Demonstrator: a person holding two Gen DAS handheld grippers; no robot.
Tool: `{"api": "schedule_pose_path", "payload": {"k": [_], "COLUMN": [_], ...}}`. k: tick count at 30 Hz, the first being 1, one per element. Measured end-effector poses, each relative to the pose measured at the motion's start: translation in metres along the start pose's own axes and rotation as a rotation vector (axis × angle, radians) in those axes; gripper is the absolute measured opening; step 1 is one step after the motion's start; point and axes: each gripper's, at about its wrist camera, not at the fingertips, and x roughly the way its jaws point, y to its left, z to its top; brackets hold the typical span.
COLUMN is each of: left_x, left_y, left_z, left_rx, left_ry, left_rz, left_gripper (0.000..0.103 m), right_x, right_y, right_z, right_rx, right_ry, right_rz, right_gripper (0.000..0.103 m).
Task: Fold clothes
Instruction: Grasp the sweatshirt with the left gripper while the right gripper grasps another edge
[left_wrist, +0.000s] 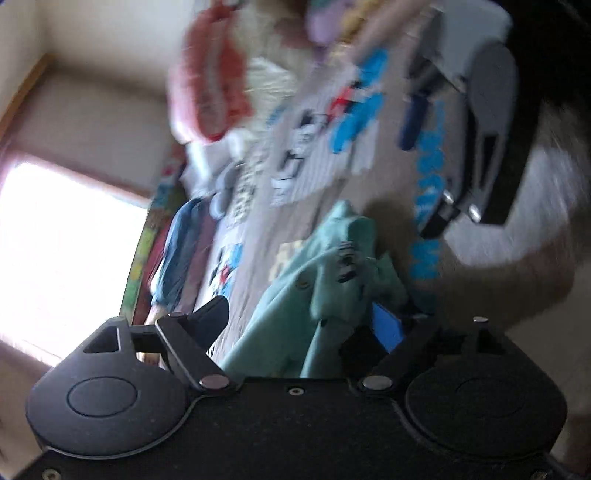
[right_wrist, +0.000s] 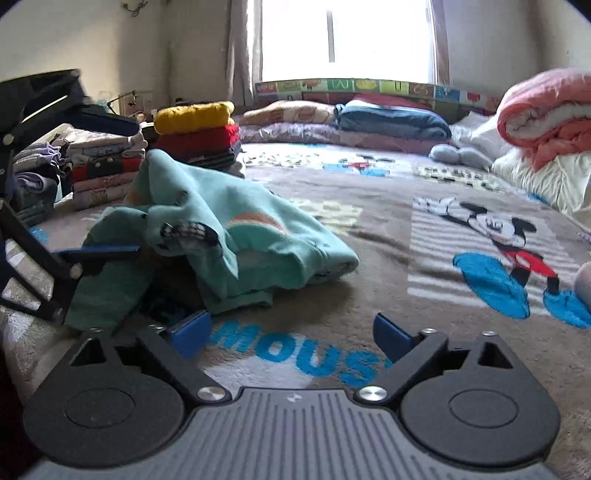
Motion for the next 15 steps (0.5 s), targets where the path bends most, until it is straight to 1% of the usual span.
{"api": "schedule_pose_path", "payload": {"k": [2, 3, 5, 6, 7, 8, 10, 11, 12, 15], "left_x": [0.008, 0.009, 0.011, 0.012, 0.013, 0.014, 0.015, 0.015, 0.01, -0.009], "left_y": [-0.001, -0.001, 0.0, 0.0, 0.0, 0.001, 0.001, 0.002, 0.006, 0.027], "left_z": [0.002, 0.002, 0.002, 0.002, 0.003, 0.003, 0.003, 0.002, 0.0, -0.007], "left_rx": [0.083, 0.087, 0.094, 0.098, 0.102, 0.106, 0.113, 0.111, 0.077, -0.083], "left_ry": [0.001, 0.006, 0.016, 0.021, 0.026, 0.031, 0.041, 0.044, 0.04, 0.026], "left_rz": [-0.028, -0.026, -0.024, -0.022, -0.021, -0.019, -0.017, -0.011, 0.01, 0.03], "left_gripper": [0.084, 0.084, 0.073, 0.049, 0.032, 0.031, 0.023, 0.023, 0.022, 0.02], "right_x": [0.003, 0.004, 0.006, 0.006, 0.007, 0.007, 0.005, 0.004, 0.002, -0.003], "right_y": [-0.003, -0.003, -0.003, -0.002, -0.001, 0.0, 0.002, 0.004, 0.005, 0.01], "right_z": [-0.002, -0.002, -0.003, -0.003, -0.003, -0.004, -0.004, -0.004, -0.004, -0.004], "right_rx": [0.008, 0.008, 0.008, 0.0, -0.008, -0.016, -0.038, -0.052, -0.065, -0.115], "right_ry": [0.012, 0.013, 0.015, 0.014, 0.014, 0.013, 0.003, -0.004, -0.01, -0.046], "right_rz": [0.003, 0.006, 0.012, 0.012, 0.013, 0.014, 0.014, 0.01, 0.006, -0.028], "right_gripper": [0.089, 0.089, 0.088, 0.087, 0.086, 0.085, 0.077, 0.074, 0.07, 0.069]}}
